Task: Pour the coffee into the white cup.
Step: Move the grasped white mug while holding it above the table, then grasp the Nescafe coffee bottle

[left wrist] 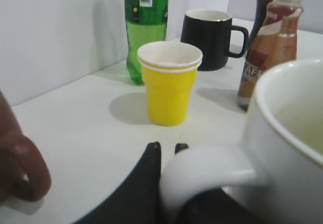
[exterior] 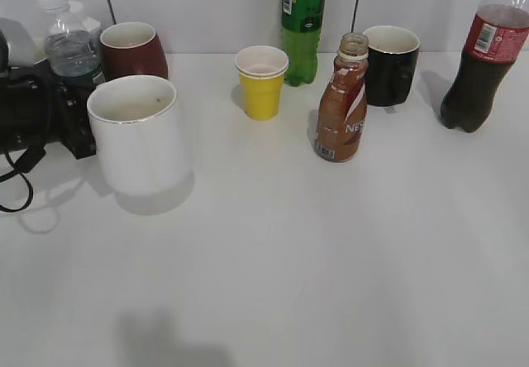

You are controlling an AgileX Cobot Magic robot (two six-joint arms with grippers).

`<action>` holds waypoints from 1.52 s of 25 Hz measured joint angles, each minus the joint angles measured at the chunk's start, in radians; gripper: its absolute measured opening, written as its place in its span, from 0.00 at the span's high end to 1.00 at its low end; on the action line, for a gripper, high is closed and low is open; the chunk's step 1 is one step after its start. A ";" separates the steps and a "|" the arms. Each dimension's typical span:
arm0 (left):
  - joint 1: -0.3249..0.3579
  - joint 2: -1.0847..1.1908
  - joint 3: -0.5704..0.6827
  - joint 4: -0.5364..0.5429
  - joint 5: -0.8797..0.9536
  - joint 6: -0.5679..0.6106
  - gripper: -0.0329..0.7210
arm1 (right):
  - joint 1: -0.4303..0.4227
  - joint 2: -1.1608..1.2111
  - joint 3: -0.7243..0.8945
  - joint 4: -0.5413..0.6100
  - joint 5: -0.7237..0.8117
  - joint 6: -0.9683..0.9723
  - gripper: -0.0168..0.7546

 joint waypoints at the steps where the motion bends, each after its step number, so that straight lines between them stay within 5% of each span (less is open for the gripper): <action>1: 0.000 0.000 0.000 0.001 0.004 0.000 0.89 | 0.000 0.000 0.000 0.000 0.000 0.000 0.24; 9: 0.000 0.000 0.000 0.003 -0.002 0.000 0.90 | 0.000 0.068 -0.012 0.003 -0.045 -0.042 0.24; 21: 0.000 0.000 0.000 0.004 -0.006 0.000 0.90 | 0.000 0.645 -0.015 -0.007 -0.979 -0.078 0.24; 27: 0.000 0.000 0.000 0.004 -0.007 0.000 0.90 | 0.000 0.938 0.078 -0.124 -1.453 -0.068 0.24; 38: 0.000 0.000 0.000 0.005 -0.007 0.000 0.90 | 0.006 1.475 0.093 -0.488 -1.895 0.218 0.21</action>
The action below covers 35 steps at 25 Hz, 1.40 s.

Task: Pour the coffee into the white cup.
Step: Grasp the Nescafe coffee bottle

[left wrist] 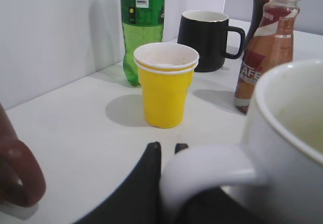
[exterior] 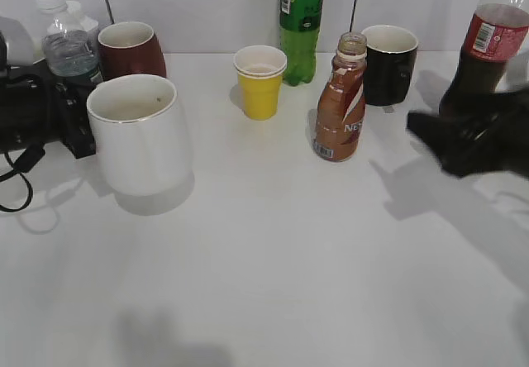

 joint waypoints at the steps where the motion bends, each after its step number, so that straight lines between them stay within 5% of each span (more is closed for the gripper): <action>1: 0.000 0.000 0.000 0.000 0.000 0.000 0.90 | 0.005 0.041 -0.001 -0.019 -0.006 0.004 0.19; 13: 0.000 0.000 0.000 -0.003 0.016 0.000 0.90 | 0.163 0.364 -0.180 -0.121 -0.041 0.009 0.12; 18: 0.000 0.000 0.000 -0.004 0.016 0.000 0.90 | 0.171 0.434 -0.258 -0.039 -0.034 -0.012 0.12; 31: 0.000 0.000 0.000 -0.004 0.016 0.000 0.90 | 0.171 0.563 -0.436 -0.119 -0.059 0.034 0.12; 35: 0.000 0.000 0.000 -0.004 0.016 0.000 0.90 | 0.171 0.587 -0.445 -0.144 -0.067 0.042 0.19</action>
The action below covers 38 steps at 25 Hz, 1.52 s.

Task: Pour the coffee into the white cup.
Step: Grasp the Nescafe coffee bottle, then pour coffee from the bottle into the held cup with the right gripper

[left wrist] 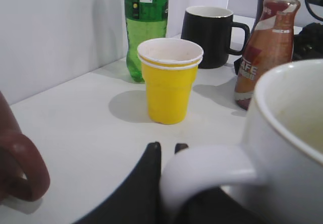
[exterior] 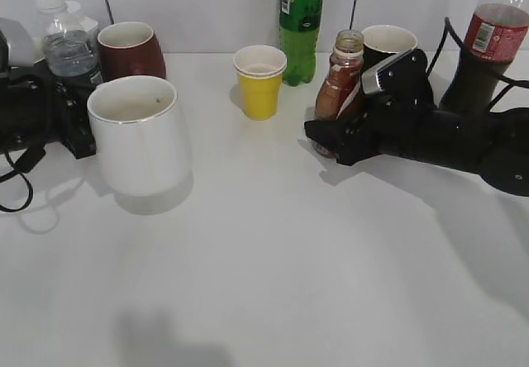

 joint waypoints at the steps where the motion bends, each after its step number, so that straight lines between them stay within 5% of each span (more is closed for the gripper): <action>1: 0.000 0.000 0.000 0.000 0.000 0.000 0.90 | 0.000 0.000 0.000 -0.005 0.000 0.000 0.22; 16: -0.019 0.000 0.000 -0.001 -0.001 0.000 0.90 | 0.000 -0.005 0.000 -0.015 -0.005 0.002 0.28; 38: -0.382 0.049 -0.279 -0.102 0.172 -0.022 0.90 | 0.000 -0.494 -0.010 -0.089 0.268 -0.402 0.28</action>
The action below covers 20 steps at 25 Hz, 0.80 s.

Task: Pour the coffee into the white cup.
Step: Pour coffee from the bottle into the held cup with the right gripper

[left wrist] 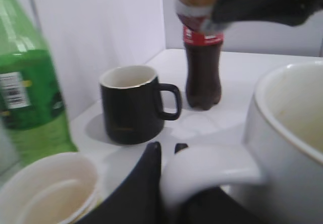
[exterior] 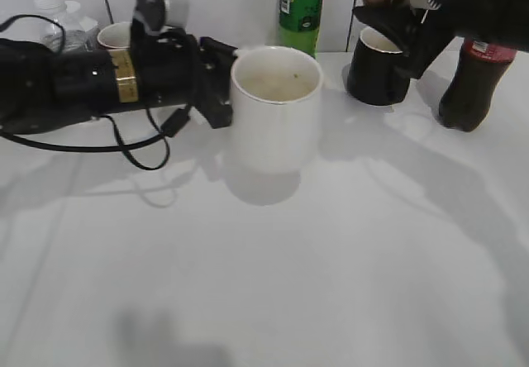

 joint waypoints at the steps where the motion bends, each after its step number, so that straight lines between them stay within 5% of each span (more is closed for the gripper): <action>1: -0.016 0.010 -0.013 -0.001 0.008 -0.002 0.90 | 0.000 -0.002 -0.001 -0.004 0.000 -0.018 0.28; 11: -0.107 0.058 -0.051 -0.035 0.035 -0.006 0.90 | 0.000 -0.003 -0.005 -0.016 0.003 -0.250 0.28; 20: -0.116 0.061 -0.051 -0.035 0.036 -0.006 0.90 | 0.000 -0.003 -0.005 -0.016 0.003 -0.509 0.28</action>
